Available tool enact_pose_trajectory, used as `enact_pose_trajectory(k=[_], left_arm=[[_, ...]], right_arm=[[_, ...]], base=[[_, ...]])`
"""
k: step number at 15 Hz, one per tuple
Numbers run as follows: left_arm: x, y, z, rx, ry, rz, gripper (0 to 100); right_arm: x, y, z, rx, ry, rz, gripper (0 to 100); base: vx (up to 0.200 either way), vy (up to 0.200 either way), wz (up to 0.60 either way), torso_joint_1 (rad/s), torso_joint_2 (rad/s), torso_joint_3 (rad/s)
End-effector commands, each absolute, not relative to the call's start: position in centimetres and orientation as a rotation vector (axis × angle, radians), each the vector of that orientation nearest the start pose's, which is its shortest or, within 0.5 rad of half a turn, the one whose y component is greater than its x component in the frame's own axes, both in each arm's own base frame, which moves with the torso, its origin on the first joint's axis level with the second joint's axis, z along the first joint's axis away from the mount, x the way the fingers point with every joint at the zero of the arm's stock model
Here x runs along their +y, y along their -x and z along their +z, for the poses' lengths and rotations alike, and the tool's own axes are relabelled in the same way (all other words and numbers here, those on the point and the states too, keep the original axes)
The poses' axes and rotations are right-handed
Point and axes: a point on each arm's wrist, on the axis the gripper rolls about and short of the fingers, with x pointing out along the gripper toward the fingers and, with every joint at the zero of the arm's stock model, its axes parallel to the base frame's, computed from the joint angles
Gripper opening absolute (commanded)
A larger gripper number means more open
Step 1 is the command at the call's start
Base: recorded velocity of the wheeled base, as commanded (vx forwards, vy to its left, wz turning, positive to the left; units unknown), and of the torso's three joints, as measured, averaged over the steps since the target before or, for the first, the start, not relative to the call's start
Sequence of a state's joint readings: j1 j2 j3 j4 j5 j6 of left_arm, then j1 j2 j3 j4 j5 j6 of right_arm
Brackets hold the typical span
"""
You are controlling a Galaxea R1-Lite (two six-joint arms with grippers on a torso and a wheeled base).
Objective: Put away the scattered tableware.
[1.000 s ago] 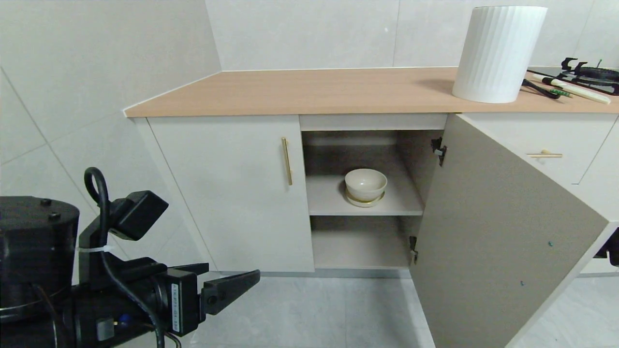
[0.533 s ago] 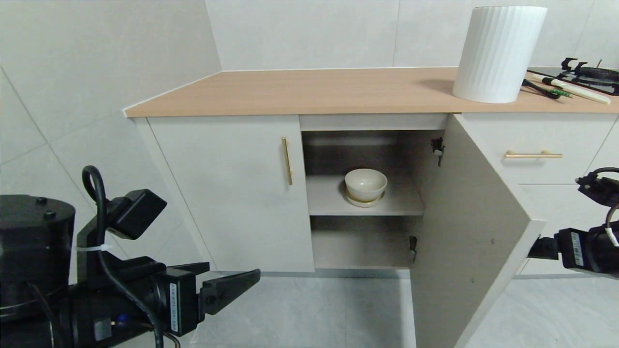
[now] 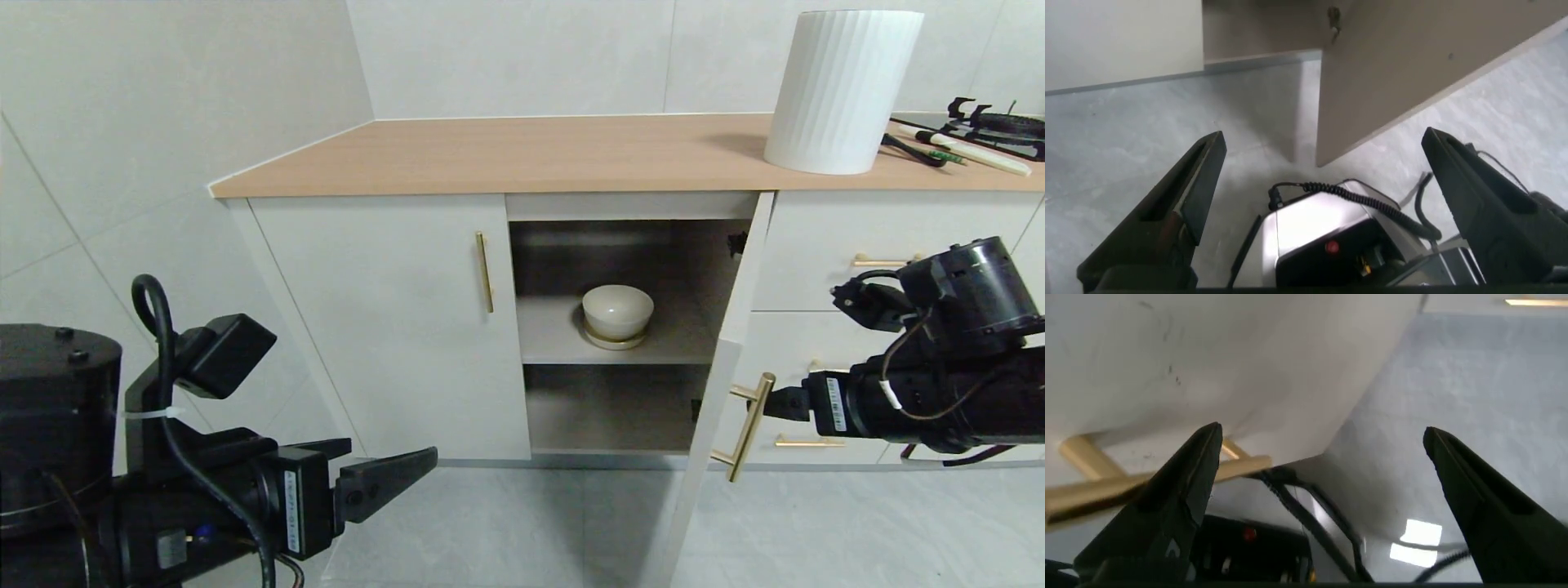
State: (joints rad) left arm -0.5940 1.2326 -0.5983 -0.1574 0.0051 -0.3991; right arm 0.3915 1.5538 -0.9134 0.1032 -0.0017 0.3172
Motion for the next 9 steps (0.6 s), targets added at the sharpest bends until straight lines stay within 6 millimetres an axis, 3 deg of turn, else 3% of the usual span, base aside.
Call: enact_pose_trajectory(k=[1,6,9], left_arm=[[-9.9,-14.7,19.4,0.565,0.240,-0.473,100],[-10.0,-14.9,19.2,0.576,0.238,-0.470,100],[-10.0,-14.9,19.2,0.578,0.236,-0.468,100]], right_arm=[[11.3,-25.3,17.4,0.814,-0.135,0.271,100],[13.3,-28.0,16.7,0.735,-0.150,0.312,100],[14.0,-28.6,16.5,0.717,-0.186,0.317,100]], base=[[0.000,0.000,0.00,0.000,0.00,0.000],[0.000,0.000,0.00,0.000,0.00,0.000],[0.000,0.000,0.00,0.000,0.00,0.000]])
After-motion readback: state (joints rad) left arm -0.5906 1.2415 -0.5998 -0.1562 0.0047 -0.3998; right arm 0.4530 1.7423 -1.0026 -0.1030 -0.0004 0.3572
